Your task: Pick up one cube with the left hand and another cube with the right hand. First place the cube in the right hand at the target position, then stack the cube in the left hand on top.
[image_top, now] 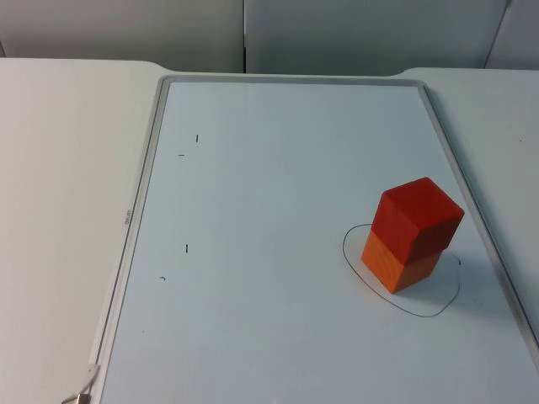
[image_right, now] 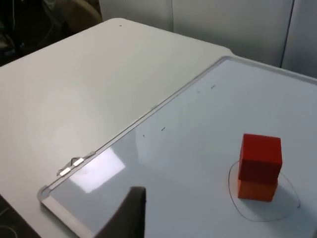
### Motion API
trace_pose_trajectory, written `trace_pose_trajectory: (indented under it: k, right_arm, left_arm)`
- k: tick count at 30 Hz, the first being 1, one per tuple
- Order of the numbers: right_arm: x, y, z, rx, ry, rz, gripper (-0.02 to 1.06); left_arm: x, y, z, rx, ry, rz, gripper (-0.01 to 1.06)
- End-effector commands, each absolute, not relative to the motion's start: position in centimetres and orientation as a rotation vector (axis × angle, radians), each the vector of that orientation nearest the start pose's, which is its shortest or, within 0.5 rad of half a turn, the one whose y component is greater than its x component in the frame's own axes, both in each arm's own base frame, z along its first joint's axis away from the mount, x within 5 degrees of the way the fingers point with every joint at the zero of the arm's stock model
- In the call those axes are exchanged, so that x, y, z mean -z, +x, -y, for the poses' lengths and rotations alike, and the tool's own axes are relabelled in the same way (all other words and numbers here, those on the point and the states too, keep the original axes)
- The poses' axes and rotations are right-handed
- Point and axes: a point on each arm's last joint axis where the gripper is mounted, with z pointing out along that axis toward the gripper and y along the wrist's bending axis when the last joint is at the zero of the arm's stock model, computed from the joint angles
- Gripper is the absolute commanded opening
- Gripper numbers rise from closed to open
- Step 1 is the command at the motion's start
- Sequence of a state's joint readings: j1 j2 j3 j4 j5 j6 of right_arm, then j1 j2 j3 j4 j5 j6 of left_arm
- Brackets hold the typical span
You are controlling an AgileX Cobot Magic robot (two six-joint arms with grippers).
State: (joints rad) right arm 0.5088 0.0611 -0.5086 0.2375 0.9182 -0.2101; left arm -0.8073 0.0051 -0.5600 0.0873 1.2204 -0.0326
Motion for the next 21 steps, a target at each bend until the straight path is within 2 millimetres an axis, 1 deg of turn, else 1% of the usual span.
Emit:
trace_pose_trajectory:
  k: [1, 3, 5, 9, 16, 21]
  right_arm:
    - [-29.5, -0.6, -1.5, -0.45, -0.692, -1.874, 1.01]
    - [-29.0, -0.6, -1.0, -0.389, -0.682, -1.948, 1.01]
    - [-28.4, -0.5, -0.4, -0.341, -0.624, -2.009, 1.01]
    - [-28.1, -0.8, 0.0, -0.341, -0.581, -1.972, 1.01]
    - [-27.8, -0.6, 0.3, -0.328, -0.497, -2.012, 1.01]
    - [-27.8, -0.6, 0.3, -0.328, -0.497, -2.012, 1.01]
  left_arm:
    - [-28.3, -0.9, -2.0, 0.395, 0.786, -2.012, 1.05]
    - [-28.3, -0.9, -2.0, 0.395, 0.786, -2.012, 1.05]
    - [-28.3, -0.9, -2.0, 0.395, 0.786, -2.012, 1.05]
    - [-28.3, -0.9, -2.0, 0.395, 0.782, -2.013, 1.05]
    - [-28.3, -0.8, -2.0, 0.394, 0.778, -2.015, 1.05]
    - [-28.3, -0.8, -2.0, 0.394, 0.778, -2.015, 1.05]
